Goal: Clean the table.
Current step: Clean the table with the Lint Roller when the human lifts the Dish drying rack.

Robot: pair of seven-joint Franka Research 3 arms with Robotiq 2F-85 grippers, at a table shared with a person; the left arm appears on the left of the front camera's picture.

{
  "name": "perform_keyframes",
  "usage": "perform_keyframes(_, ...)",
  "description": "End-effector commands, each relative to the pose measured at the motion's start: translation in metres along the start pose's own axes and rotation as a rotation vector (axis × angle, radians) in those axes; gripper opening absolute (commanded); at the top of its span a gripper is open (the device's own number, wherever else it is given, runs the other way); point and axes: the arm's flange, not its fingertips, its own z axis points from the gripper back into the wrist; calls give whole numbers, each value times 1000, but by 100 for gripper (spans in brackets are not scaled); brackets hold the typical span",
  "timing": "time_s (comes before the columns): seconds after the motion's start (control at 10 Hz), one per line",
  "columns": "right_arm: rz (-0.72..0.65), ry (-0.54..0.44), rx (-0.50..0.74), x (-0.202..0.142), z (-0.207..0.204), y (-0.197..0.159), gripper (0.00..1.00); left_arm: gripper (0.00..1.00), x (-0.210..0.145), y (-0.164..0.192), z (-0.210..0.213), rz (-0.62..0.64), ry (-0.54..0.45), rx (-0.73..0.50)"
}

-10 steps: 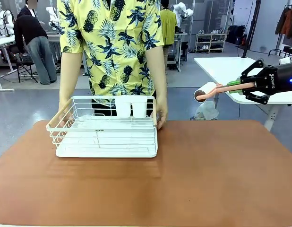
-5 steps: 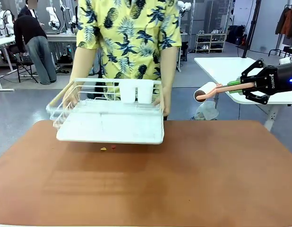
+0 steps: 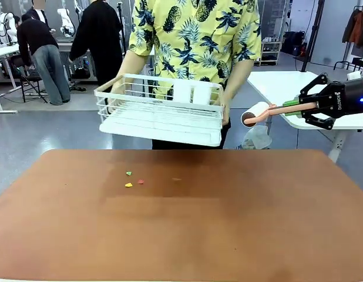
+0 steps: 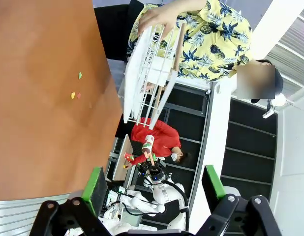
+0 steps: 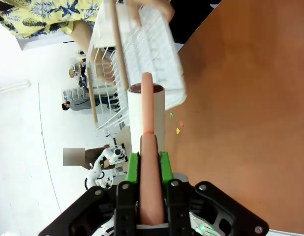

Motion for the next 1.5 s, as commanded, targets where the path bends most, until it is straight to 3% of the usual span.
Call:
perform_keyframes(0.0,0,0,0,0,0,0,21,100,-2,1,4,-20,16,-1)
perform_keyframes(0.4,290,246,-71,10,-32,50,21,100,-2,1,4,-20,16,-1)
perform_keyframes(0.6,381,343,-124,5,-80,70,21,100,-2,1,4,-20,16,-1)
perform_keyframes(0.8,400,442,-171,-8,-157,65,21,100,-2,1,4,-20,16,-1)
perform_keyframes(1.0,385,435,-197,-24,-216,45,21,100,-2,1,4,-20,16,-1)
perform_keyframes(1.1,387,386,-202,-30,-238,26,21,100,-2,1,4,-20,16,-1)
perform_keyframes(1.4,393,382,-188,-38,-265,-1,21,100,-2,1,4,-20,16,-1)
